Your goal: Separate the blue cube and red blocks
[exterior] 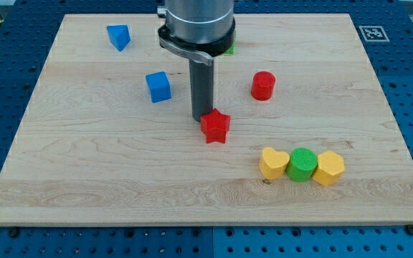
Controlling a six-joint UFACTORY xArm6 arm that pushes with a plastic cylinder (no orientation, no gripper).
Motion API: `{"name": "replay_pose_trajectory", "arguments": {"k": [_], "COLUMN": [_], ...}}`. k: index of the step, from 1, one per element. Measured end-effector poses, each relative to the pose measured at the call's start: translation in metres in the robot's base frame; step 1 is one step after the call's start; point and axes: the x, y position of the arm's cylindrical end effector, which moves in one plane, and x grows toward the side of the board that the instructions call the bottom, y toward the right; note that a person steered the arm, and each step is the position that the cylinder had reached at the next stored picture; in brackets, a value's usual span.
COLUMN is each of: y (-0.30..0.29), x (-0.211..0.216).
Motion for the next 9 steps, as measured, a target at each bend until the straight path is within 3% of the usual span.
{"name": "replay_pose_trajectory", "arguments": {"k": [2,4,6,7,9], "y": [-0.063,0.056,-0.016,-0.005,0.076], "x": [0.006,0.008,0.01,0.03,0.032]}}
